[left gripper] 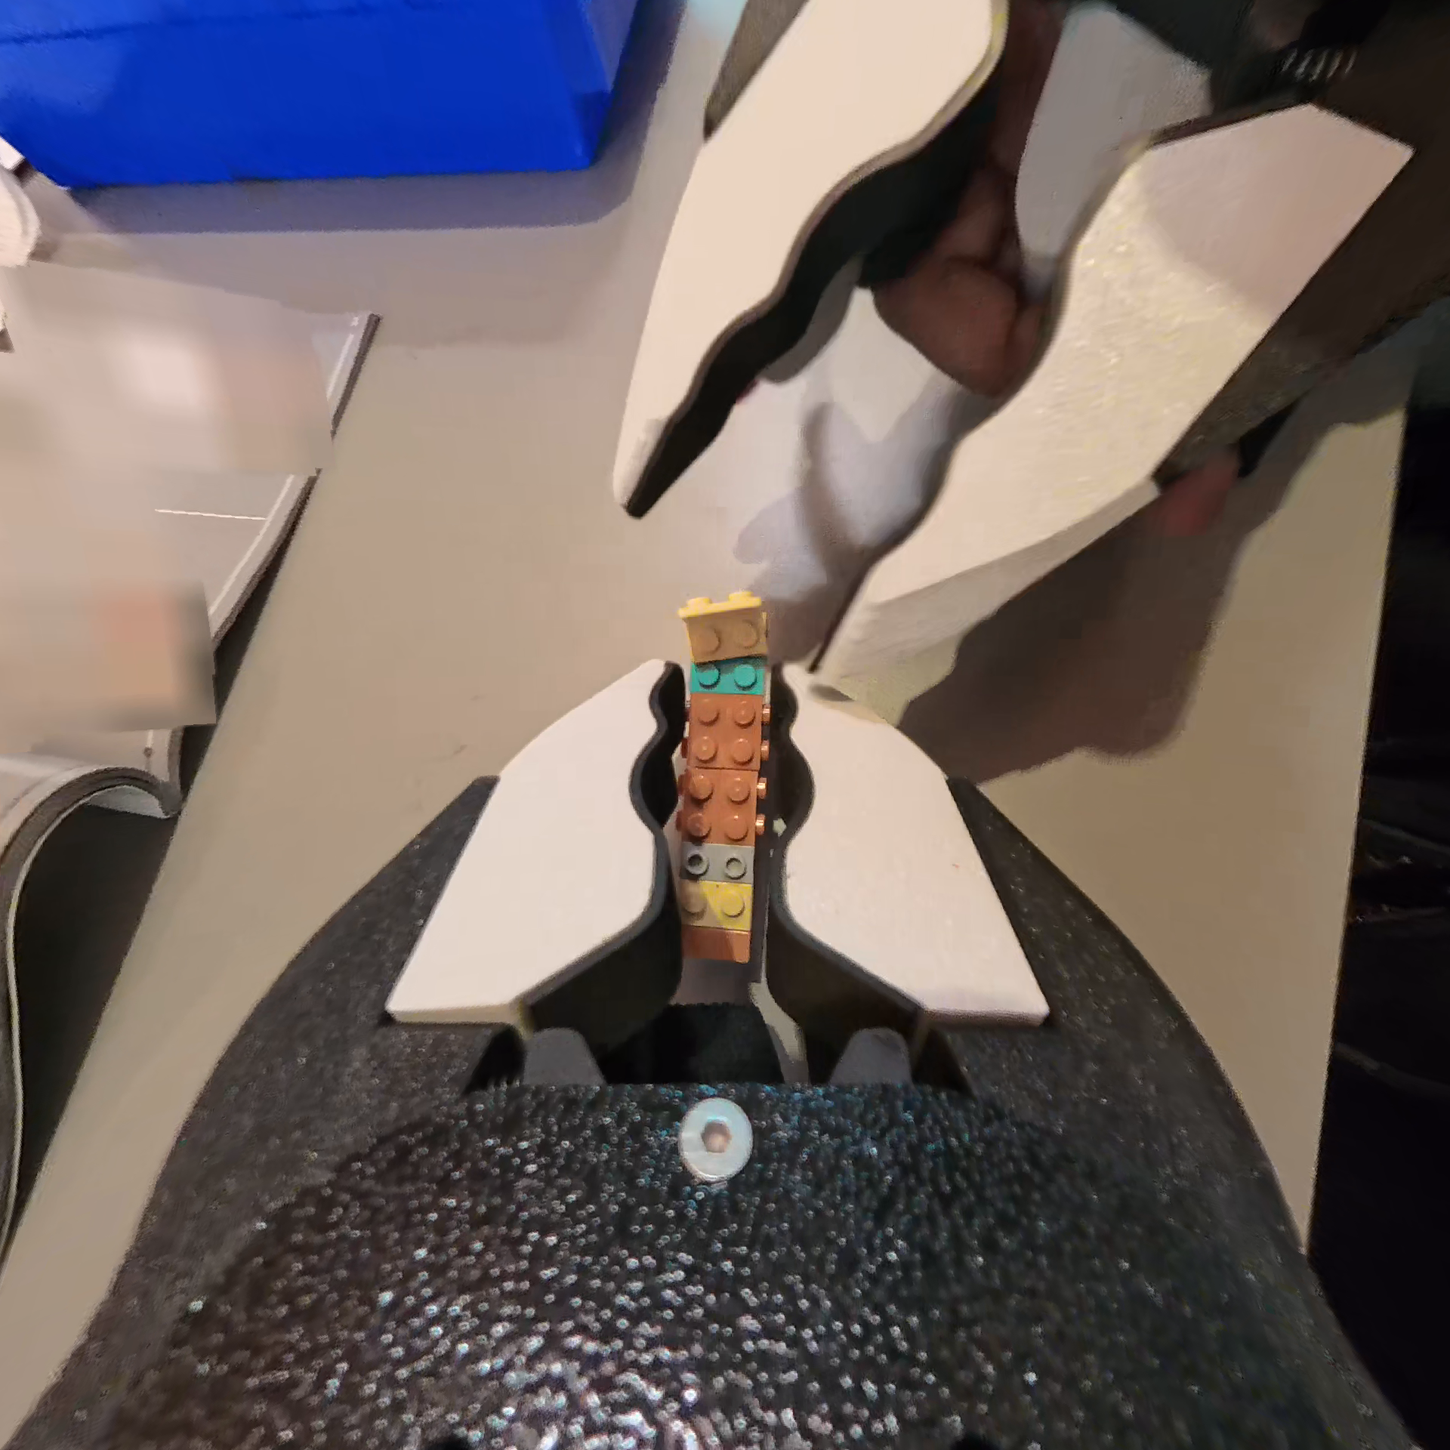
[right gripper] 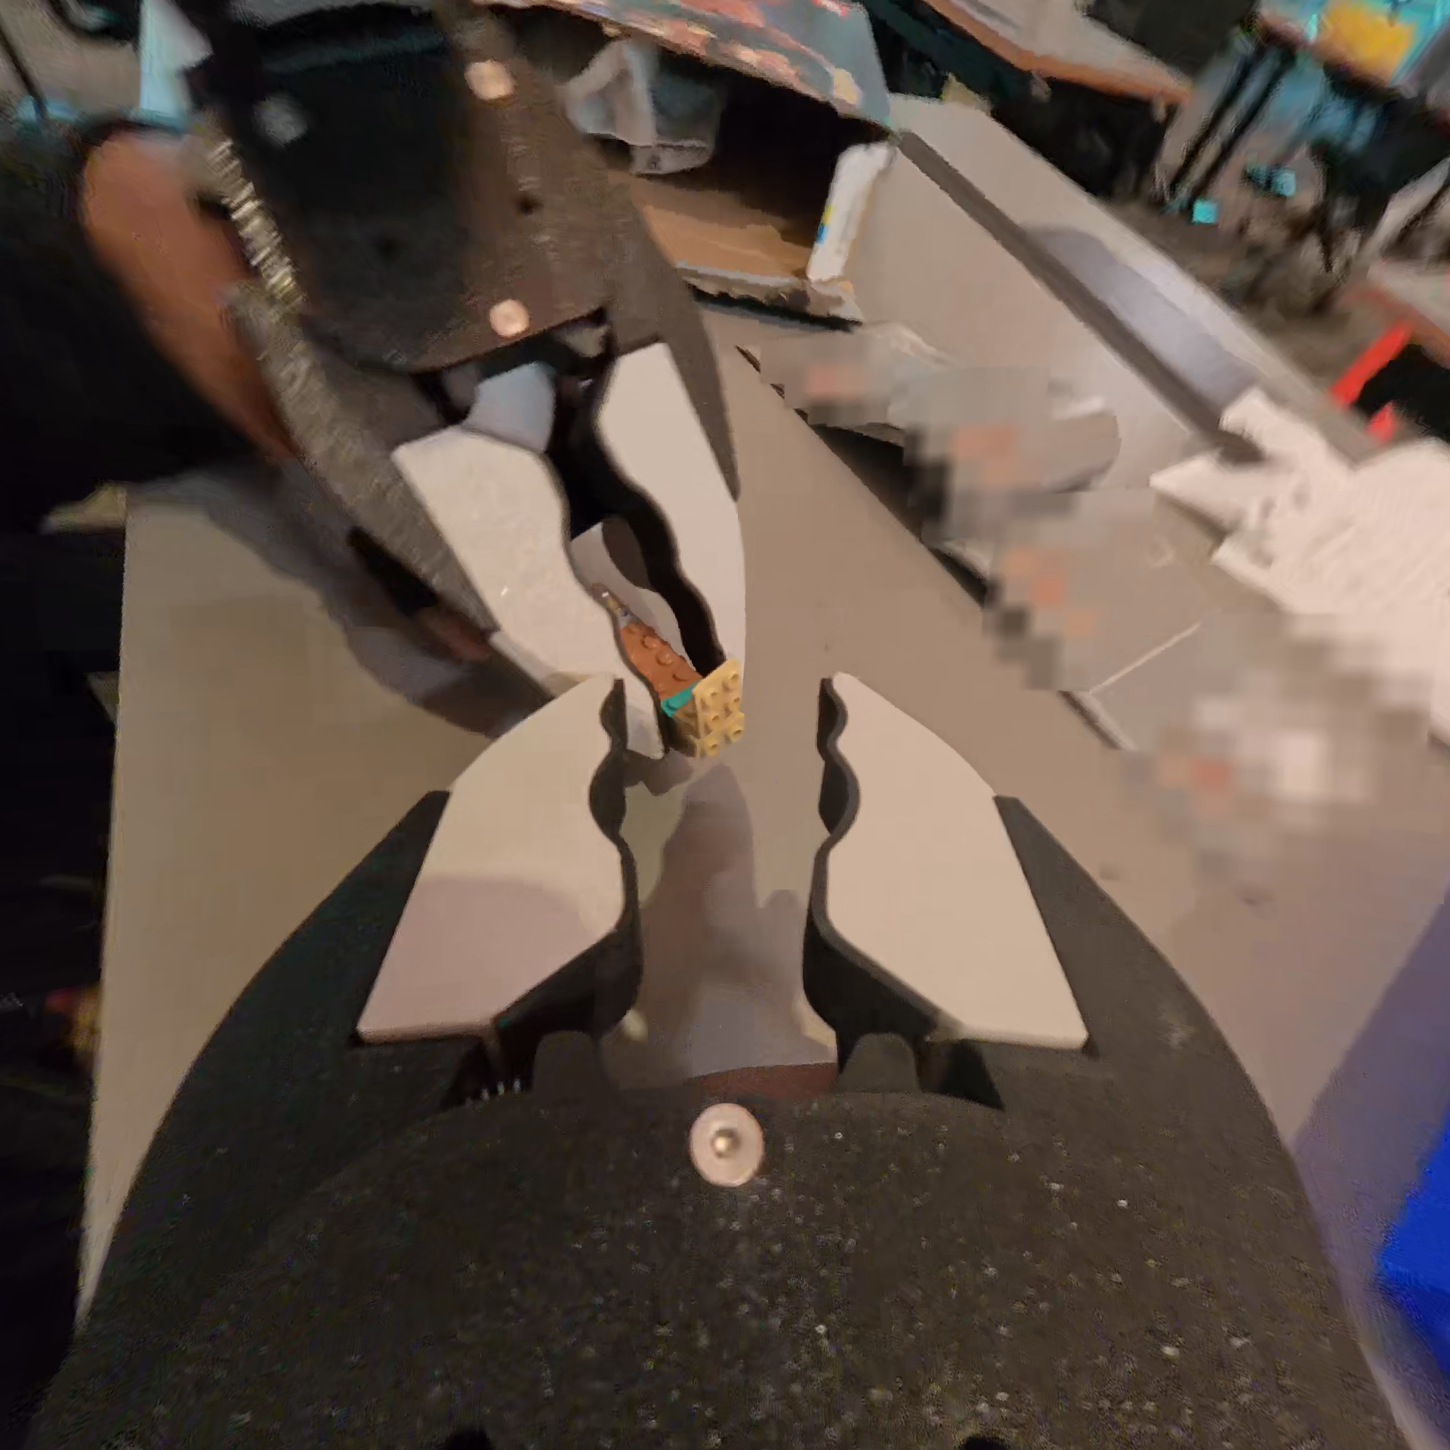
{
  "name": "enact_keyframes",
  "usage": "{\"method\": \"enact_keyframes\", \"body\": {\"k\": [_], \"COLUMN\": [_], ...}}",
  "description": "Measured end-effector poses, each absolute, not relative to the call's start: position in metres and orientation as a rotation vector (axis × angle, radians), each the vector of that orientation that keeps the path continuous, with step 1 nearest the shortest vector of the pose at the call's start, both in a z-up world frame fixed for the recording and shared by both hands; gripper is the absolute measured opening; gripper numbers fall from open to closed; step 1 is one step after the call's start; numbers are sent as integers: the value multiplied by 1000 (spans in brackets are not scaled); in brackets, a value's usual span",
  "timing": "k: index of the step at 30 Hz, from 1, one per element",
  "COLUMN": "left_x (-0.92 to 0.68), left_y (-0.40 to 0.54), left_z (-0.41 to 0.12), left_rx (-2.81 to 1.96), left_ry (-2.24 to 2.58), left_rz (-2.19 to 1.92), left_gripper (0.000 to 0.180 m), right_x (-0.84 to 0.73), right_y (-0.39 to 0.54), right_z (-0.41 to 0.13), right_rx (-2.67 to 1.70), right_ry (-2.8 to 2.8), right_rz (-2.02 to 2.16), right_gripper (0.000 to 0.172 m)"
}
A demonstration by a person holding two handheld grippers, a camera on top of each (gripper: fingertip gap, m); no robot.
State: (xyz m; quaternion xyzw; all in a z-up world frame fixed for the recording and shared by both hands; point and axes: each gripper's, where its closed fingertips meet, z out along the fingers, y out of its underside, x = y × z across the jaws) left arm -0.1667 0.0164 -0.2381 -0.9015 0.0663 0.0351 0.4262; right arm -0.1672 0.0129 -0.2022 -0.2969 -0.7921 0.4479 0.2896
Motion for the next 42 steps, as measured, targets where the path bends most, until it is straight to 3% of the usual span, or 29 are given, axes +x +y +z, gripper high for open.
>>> {"method": "enact_keyframes", "body": {"k": [7, 14, 24, 32, 42], "left_x": [-161, -164, -176, -181, -186], "left_y": [8, 10, 19, 29, 34], "left_z": [-218, -201, -195, -197, -201], "left_rx": [-2296, -2336, -2365, -2372, -2366], "left_ry": [347, 469, 459, 377, 260], "left_rz": [-129, -264, -341, -365, -378], "left_gripper": [20, 20, 20, 20, 20], "right_x": [-163, -173, -187, -194, -201], "right_y": [19, 15, 15, 22, 28], "right_z": [-189, -177, -172, -177, -184], "right_rx": [135, 475, 544, 512, 443], "right_ry": [-2079, -1994, -1852, -1835, -1885], "right_rz": [804, 850, 808, 714, 590], "right_gripper": [65, 65, 55, 32, 31]}}
